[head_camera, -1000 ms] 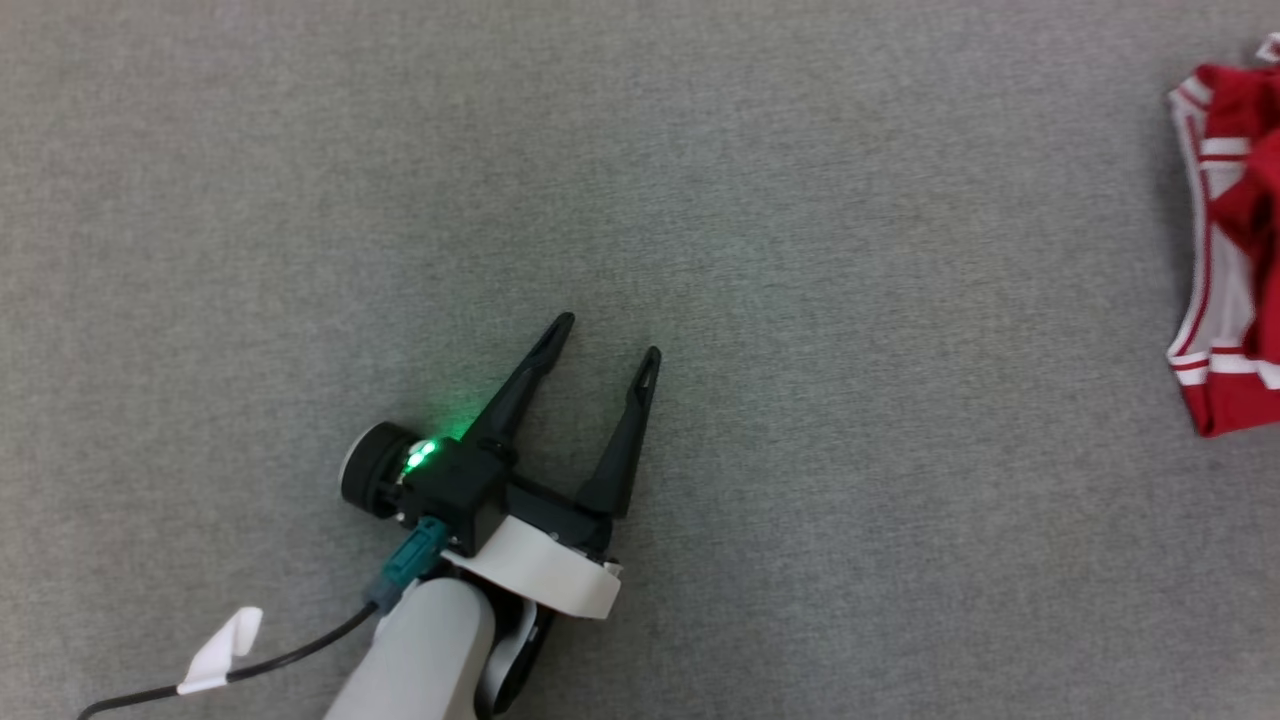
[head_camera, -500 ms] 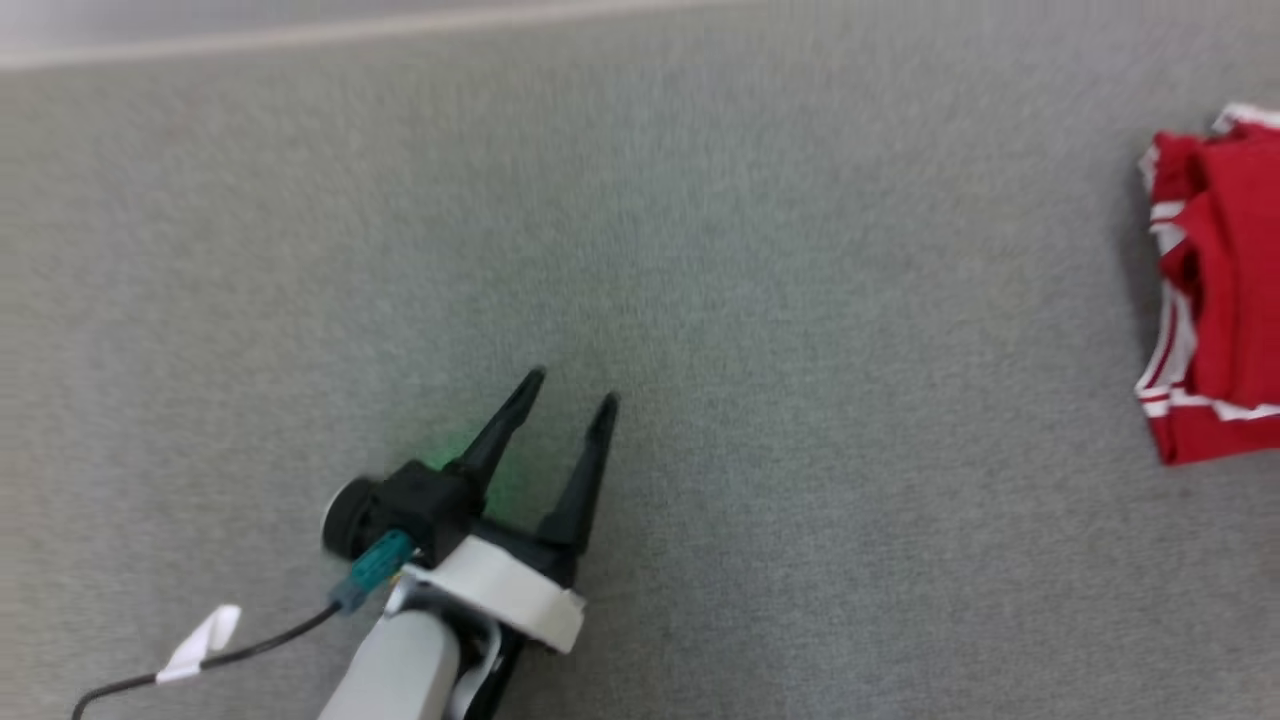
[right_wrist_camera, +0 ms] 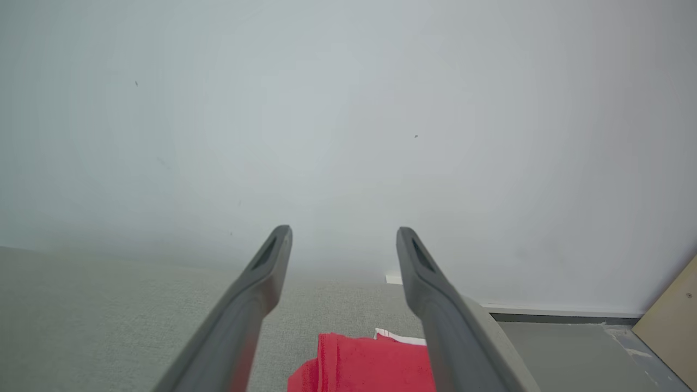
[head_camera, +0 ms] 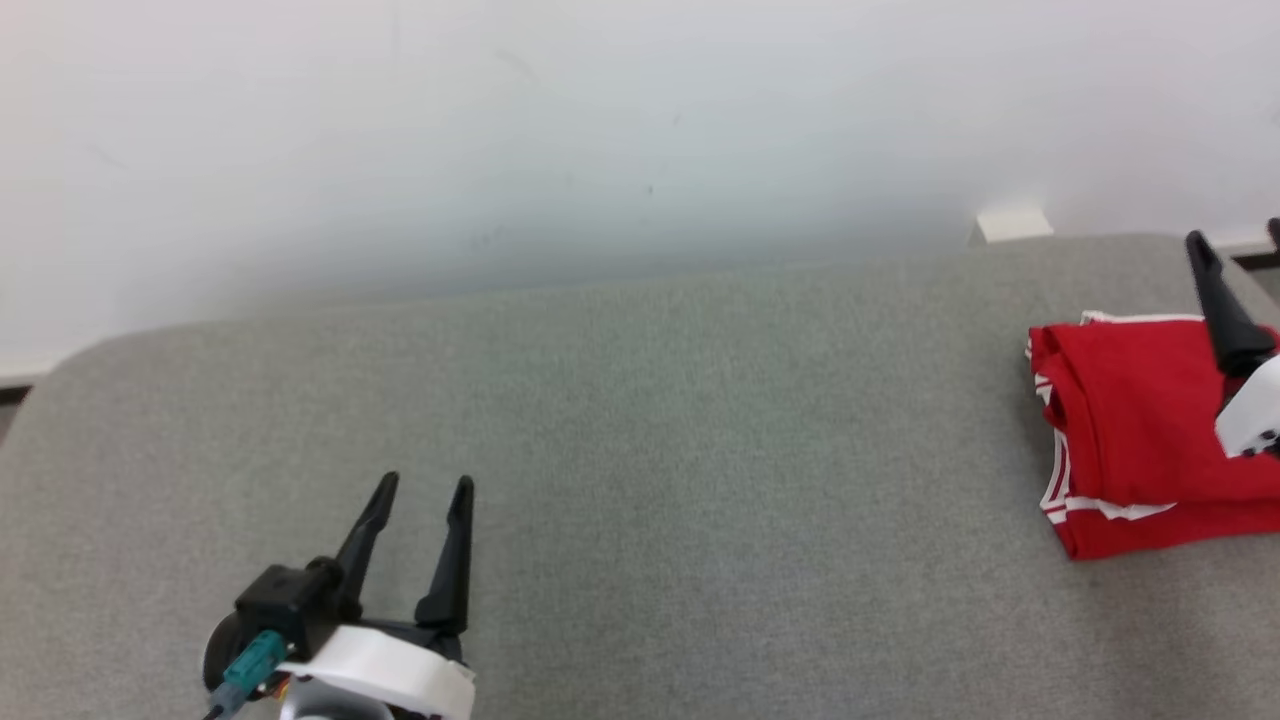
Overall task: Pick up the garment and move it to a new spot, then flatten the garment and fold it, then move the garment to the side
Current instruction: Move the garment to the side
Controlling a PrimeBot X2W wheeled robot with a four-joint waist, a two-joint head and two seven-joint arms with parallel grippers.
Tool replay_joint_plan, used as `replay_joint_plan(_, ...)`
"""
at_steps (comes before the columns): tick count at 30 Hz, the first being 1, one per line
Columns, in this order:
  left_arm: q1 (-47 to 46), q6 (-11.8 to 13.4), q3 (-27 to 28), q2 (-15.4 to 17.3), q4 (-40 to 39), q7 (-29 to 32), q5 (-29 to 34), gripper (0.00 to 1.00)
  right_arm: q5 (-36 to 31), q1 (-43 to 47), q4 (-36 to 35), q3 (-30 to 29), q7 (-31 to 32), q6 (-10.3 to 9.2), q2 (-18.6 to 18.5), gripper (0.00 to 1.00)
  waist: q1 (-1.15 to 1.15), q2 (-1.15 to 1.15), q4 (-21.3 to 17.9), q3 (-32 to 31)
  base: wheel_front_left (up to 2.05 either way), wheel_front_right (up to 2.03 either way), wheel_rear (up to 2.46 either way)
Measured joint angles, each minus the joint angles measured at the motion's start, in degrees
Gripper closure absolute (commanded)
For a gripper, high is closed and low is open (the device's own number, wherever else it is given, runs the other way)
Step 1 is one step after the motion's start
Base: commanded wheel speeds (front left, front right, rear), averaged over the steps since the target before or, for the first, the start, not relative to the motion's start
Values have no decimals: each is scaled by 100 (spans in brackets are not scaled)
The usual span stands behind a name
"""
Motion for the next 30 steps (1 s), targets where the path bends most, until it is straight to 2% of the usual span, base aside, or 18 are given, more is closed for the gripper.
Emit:
replay_joint_plan(5, 237, 52, 226, 7, -27, 0, -38, 0, 108, 752, -806, -344, -141, -1, 34, 0, 0, 0, 0, -385, 0, 0, 0)
replay_joint_plan(9, 408, 109, 513, -78, -165, 0, -151, 0, -178, 1549, -1246, -912, -172, -1, 159, 0, 0, 0, 53, -499, 0, 0, 0)
replay_joint_plan(11, 532, 133, 589, -112, -211, 0, -151, 0, -571, 1981, -1521, -1378, -171, 0, 296, 0, 0, 0, 77, -530, 0, 0, 0)
replay_joint_plan(14, 692, 130, 628, -174, -189, 0, -126, 0, -1105, 2747, -2003, -2142, -178, 0, 644, 0, 0, 0, 110, -556, 0, 0, 0)
replay_joint_plan(17, 762, 55, 597, -214, -199, 0, -32, 0, -1659, 3576, -2686, -2813, -178, 0, 1149, 0, 0, 0, 139, -550, 0, 0, 0)
replay_joint_plan(21, 880, 47, 694, -263, -196, 0, 62, 0, -2331, 4397, -3439, -3414, -178, -1, 1719, 0, 0, 0, 129, -536, 0, 0, 0)
replay_joint_plan(27, 1018, 58, 812, -324, -350, 0, 254, 0, -2824, 4920, -3862, -3722, -178, -1, 2318, 0, 0, 0, 83, -518, 0, 0, 0)
replay_joint_plan(30, 1109, 65, 827, -337, -333, 0, 269, 0, -2917, 4931, -3818, -3707, -179, -1, 2391, 0, 0, 0, 53, -509, 0, 0, 0)
